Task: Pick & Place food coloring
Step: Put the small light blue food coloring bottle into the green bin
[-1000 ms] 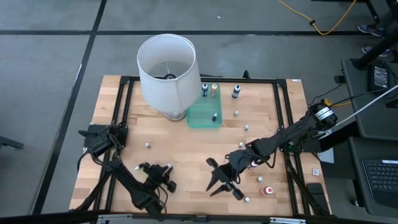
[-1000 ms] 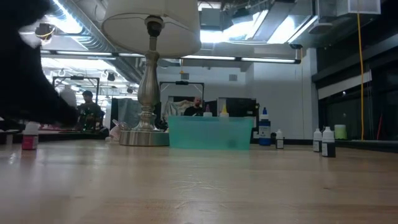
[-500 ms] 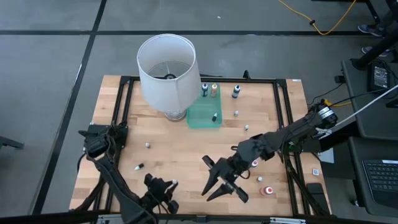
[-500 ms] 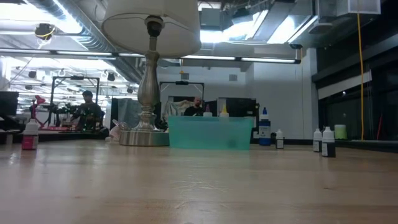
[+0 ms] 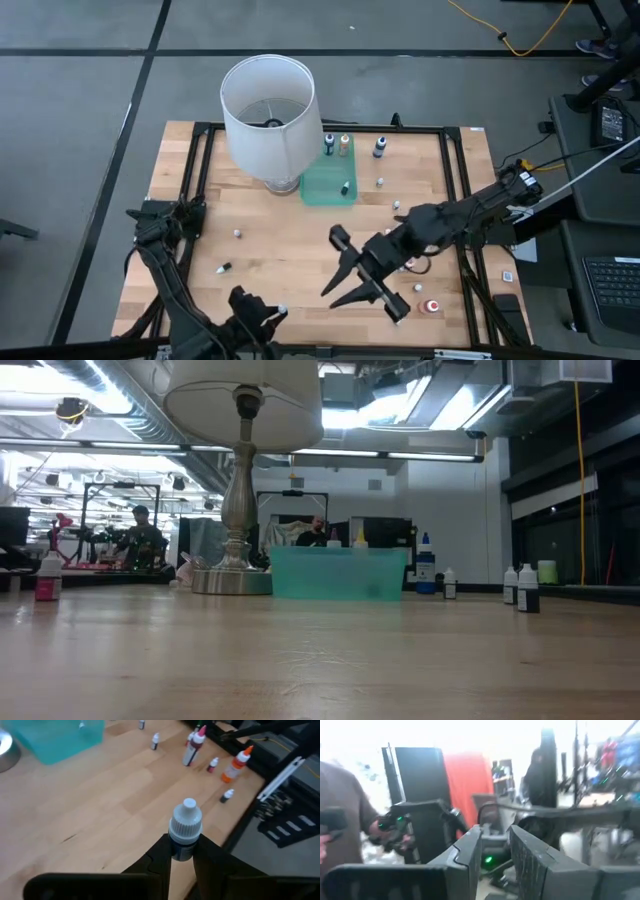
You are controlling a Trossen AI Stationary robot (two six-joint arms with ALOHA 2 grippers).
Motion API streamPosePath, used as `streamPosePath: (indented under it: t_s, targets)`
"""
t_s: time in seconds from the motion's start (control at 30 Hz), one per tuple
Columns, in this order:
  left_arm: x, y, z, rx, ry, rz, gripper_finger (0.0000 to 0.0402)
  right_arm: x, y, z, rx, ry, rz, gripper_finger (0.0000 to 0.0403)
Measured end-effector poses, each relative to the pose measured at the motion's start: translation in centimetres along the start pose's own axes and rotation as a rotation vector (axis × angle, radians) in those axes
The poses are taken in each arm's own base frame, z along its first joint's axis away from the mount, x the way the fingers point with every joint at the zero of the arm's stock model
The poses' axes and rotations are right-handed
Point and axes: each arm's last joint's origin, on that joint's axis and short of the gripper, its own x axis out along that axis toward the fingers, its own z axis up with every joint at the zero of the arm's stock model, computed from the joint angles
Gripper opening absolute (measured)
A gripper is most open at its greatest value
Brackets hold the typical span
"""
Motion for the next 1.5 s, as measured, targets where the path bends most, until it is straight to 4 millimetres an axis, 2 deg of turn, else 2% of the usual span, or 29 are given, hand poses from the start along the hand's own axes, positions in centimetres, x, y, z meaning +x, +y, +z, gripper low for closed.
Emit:
streamPosePath:
  t_s: [0.13,0.33,0.53,0.73,0.97,1.23,1.43,1.5]
  targets:
    - [-1.1,-0.3,2.1,0.026,0.003,-0.019,0.0061,-0.2,-0.4,2.1,-0.067,-0.072,-0.096,0.0094]
    - [-3.1,0.1,7.1,0.057,-0.011,-0.067,0.0061,-0.6,-0.9,4.6,-0.182,-0.132,-0.154,0.0090]
    - [-4.7,1.7,11.7,0.098,0.022,-0.136,0.0061,-1.2,-1.3,6.4,-0.210,-0.077,-0.321,0.0138]
    - [-5.8,3.3,15.6,0.208,0.091,-0.225,0.0061,-2.1,-1.4,7.2,-0.109,0.076,-0.469,0.0185]
    - [-5.2,4.7,18.8,0.212,0.168,-0.273,0.0061,-3.3,-2.2,8.0,0.022,0.145,-0.522,0.0188]
    - [-3.1,5.2,20.7,0.201,0.271,-0.293,0.0061,-4.3,-4.4,7.3,0.139,0.261,-0.495,0.0188]
    - [-1.9,5.2,21.9,0.215,0.307,-0.342,0.0061,-4.8,-4.8,6.3,0.178,0.367,-0.517,0.0188]
    - [-1.5,5.3,22.3,0.220,0.328,-0.363,0.0061,-4.3,-5.0,5.7,0.185,0.387,-0.520,0.0188]
